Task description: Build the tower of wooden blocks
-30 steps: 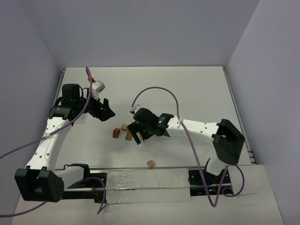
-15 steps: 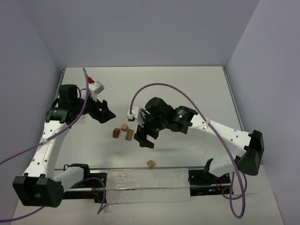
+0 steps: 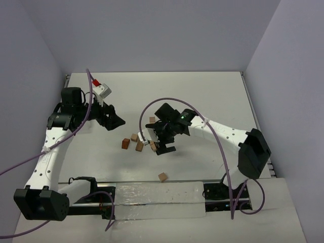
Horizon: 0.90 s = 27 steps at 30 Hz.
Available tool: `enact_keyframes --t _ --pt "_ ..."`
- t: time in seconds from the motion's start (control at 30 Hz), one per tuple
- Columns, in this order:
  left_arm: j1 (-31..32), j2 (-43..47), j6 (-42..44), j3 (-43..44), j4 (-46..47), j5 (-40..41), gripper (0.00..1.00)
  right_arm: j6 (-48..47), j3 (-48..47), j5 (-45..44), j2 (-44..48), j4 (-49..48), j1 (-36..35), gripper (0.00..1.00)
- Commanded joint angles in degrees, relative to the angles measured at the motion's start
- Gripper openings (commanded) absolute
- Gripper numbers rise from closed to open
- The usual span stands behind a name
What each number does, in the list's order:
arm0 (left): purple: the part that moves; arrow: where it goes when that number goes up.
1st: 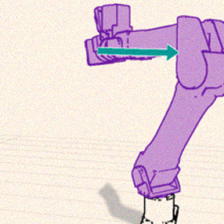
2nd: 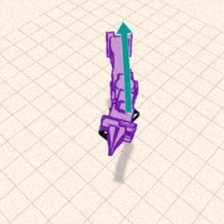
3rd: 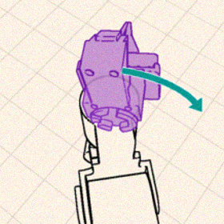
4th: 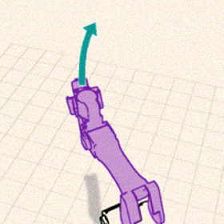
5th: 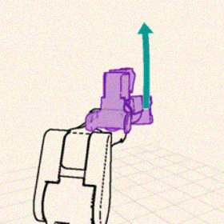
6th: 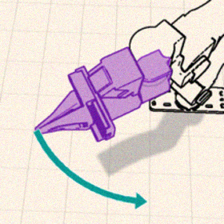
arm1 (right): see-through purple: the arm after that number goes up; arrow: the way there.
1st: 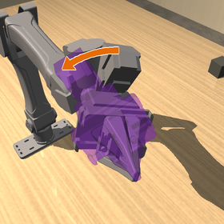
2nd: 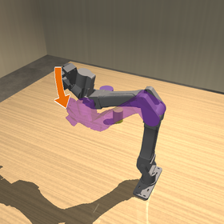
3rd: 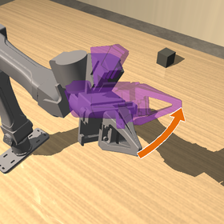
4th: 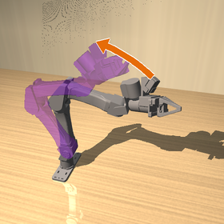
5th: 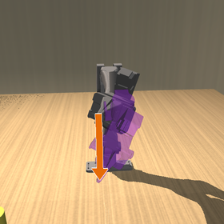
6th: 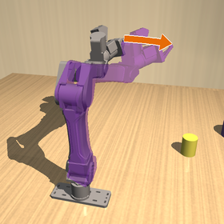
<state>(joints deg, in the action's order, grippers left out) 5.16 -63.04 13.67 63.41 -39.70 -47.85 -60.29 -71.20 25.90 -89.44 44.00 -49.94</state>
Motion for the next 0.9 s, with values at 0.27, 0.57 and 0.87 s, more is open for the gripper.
enact_keyframes --t 0.27,0.57,0.87 --pt "-1.9 -4.4 -2.0 3.2 2.3 -8.8 0.99 -9.6 -5.1 6.2 -11.0 -2.5 1.5 1.0" --pt "-2.4 -5.2 -2.8 3.3 2.8 -9.8 0.99 -6.2 -6.9 4.9 -17.1 -6.4 1.7 1.0" --pt "-2.4 -4.9 -2.1 2.7 2.2 -9.8 0.99 -3.9 -7.7 4.6 -19.8 -8.1 1.8 1.0"
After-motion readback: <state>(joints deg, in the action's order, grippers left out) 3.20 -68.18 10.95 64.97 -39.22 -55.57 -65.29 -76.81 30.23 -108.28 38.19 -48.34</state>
